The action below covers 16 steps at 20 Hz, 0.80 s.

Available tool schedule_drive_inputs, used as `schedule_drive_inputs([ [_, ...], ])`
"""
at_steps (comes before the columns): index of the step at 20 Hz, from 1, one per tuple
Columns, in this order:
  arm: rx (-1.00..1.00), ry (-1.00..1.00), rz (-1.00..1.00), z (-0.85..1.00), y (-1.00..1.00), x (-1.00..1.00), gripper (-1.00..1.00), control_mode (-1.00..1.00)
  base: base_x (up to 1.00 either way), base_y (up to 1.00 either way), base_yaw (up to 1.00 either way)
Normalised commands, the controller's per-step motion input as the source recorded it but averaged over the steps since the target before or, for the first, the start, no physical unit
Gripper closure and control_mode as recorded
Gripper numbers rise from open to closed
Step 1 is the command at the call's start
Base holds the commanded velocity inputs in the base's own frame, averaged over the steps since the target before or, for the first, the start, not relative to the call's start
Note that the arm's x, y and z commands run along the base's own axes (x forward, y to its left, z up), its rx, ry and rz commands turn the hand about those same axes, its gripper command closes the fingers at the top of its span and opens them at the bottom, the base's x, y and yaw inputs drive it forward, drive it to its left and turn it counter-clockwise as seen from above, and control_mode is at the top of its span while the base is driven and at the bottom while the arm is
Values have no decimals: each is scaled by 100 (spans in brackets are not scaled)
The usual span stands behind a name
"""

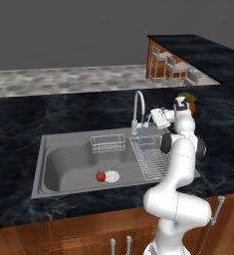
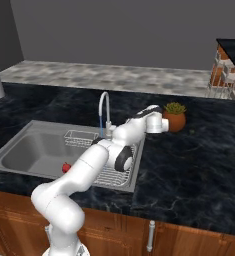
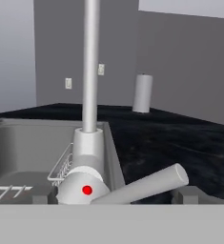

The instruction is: Turn on the sink faucet. Then move the bell pepper from the counter to the sink. Turn off the sink. Move the vegetable from the sink to the pot next to the stove. Finally move the pot to the front center burner.

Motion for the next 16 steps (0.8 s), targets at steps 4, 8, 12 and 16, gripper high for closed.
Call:
schedule_drive_inputs([
  [4,-3,0,0,5,41,-1,-100,-100,0,0,0],
  [8,-5,0,0,15,47,-1,-100,-100,0,0,0],
  [12,-5,0,0,20,52,-9,-100,-100,0,0,0],
  [16,-4,0,0,16,57,-10,-100,-100,0,0,0],
])
